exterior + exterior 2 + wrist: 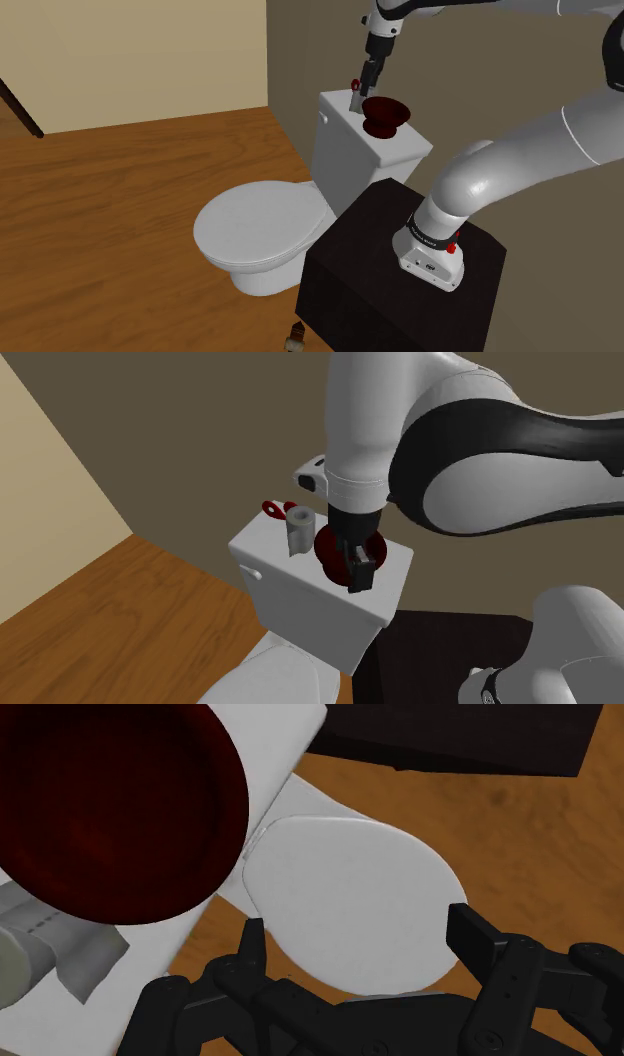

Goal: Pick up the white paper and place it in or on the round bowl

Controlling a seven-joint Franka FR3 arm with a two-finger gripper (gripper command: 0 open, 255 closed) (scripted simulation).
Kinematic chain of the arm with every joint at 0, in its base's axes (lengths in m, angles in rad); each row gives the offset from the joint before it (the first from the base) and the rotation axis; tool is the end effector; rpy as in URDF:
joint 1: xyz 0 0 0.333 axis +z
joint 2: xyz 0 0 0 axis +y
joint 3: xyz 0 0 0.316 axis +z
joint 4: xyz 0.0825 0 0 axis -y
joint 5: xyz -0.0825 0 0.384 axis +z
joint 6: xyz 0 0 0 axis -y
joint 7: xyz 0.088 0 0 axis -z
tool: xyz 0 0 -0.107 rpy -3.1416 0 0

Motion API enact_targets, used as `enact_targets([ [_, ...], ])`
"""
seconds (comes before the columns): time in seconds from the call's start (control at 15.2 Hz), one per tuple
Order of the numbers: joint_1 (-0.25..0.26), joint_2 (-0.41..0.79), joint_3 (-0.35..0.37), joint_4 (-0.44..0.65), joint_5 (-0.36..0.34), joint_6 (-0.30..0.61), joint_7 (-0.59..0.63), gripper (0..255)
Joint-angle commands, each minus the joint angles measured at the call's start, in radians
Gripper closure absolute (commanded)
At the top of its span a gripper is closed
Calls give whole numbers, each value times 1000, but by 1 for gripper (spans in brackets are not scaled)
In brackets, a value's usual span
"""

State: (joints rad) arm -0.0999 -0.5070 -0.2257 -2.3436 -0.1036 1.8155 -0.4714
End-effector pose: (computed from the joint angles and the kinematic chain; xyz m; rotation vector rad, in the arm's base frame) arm 0.3728 -0.1441 0.5133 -3.1060 -0.3144 0.0388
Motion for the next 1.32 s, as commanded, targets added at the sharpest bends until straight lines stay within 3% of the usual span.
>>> enact_targets([
  [0.0, -10, 48, -40, 17, -4, 48, -46, 0],
  [0.59, -28, 323, -198, 179, 79, 211, -261, 0],
  [0.92, -49, 505, -264, 315, 196, 260, -405, 0],
  [1.25, -110, 702, -289, 488, 344, 265, -545, 0],
])
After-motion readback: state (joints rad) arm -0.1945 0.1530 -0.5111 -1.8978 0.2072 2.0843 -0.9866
